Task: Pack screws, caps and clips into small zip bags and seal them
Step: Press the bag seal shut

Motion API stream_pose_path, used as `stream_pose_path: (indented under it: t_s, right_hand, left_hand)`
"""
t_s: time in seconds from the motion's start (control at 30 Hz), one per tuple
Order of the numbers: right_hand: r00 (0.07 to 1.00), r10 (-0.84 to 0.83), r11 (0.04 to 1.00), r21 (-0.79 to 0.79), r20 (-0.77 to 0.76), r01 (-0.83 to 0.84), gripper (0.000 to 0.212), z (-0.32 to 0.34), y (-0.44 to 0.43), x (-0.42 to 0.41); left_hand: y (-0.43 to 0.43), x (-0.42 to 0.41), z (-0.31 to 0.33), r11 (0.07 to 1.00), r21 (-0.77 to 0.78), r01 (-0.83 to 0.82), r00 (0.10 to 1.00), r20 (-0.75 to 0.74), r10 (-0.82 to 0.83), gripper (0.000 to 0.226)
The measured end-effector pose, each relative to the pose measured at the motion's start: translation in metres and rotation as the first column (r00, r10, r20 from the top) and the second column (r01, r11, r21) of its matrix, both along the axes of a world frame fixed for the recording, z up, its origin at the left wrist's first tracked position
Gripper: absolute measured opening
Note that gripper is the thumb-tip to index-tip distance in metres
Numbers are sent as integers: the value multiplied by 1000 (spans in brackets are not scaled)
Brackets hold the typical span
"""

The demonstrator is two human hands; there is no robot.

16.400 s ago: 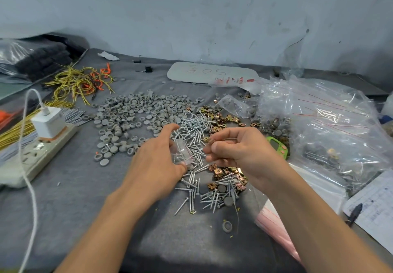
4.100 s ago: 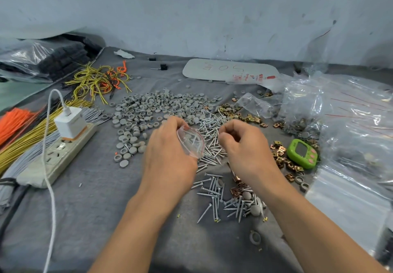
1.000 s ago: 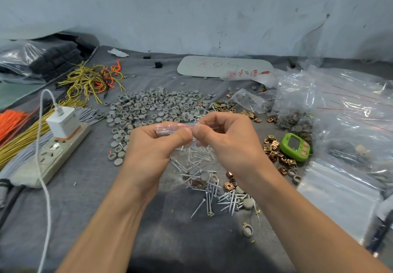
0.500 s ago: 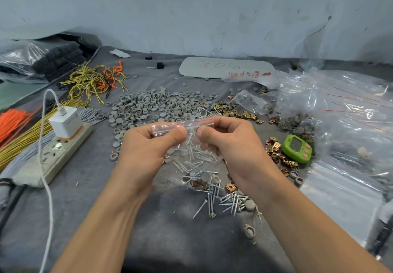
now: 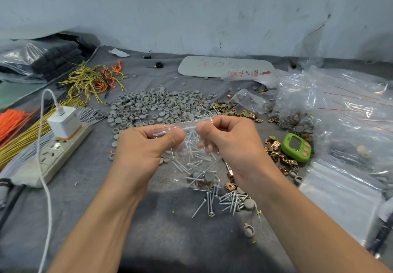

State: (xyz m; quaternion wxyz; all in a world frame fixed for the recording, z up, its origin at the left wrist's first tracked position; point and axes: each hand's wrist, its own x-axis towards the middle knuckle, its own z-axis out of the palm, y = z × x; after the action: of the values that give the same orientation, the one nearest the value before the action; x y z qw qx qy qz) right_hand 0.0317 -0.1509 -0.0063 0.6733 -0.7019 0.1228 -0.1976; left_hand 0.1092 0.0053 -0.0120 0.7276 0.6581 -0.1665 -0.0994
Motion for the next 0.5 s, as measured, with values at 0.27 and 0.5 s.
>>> stream_pose_path:
  t_s: [0.27, 0.5]
  right_hand:
    - [995, 90, 992, -97, 47, -85, 3, -4, 5, 1]
    - [997, 37, 999, -41, 67, -34, 7, -4, 0, 1]
  left_hand:
    - [-6, -5, 1, 998, 24, 57, 998, 27, -58, 43]
    - [-9, -8, 0, 988, -14, 155, 988, -21, -155, 39]
